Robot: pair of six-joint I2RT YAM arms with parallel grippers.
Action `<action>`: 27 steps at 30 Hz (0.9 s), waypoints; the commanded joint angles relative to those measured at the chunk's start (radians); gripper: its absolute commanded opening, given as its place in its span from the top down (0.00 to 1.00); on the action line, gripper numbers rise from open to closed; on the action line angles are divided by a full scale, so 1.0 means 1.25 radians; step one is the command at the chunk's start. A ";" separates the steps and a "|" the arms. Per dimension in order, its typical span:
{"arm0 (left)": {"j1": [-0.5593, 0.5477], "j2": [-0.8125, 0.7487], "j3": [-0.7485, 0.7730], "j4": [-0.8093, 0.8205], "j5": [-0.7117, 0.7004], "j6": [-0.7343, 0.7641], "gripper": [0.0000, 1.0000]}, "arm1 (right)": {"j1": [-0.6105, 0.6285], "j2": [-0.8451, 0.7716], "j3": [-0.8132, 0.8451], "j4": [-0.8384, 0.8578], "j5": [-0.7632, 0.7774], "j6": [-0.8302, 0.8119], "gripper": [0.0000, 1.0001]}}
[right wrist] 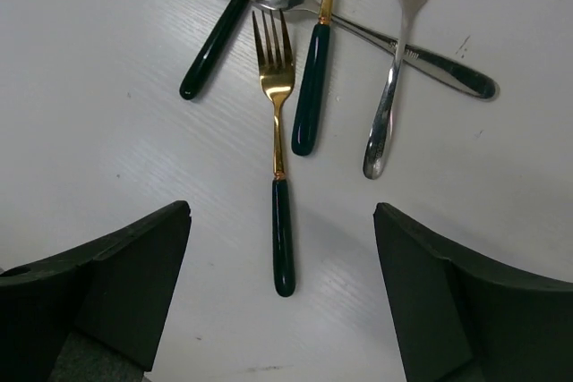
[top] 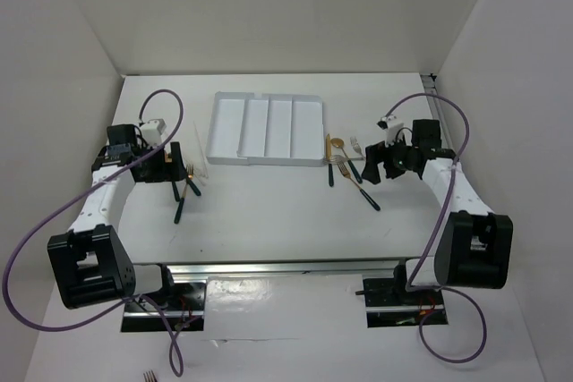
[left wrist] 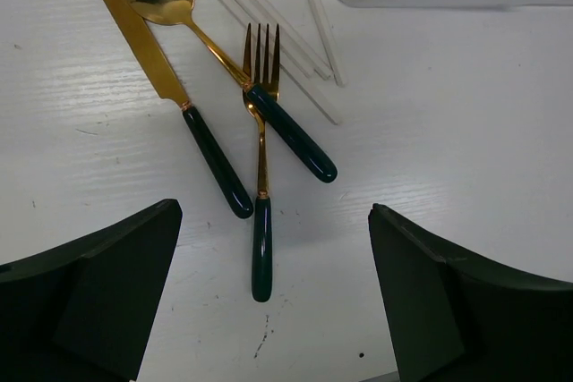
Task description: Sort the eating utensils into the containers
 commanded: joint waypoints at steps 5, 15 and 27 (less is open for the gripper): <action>0.002 0.001 0.018 0.013 -0.005 0.007 0.00 | 0.053 -0.004 -0.009 0.103 0.061 -0.011 0.24; 0.002 0.027 0.073 0.012 -0.048 0.007 0.00 | 0.179 0.178 0.039 0.206 0.206 -0.002 0.42; 0.002 0.027 0.081 0.012 -0.072 0.007 0.00 | 0.203 0.291 0.092 0.276 0.291 0.049 0.48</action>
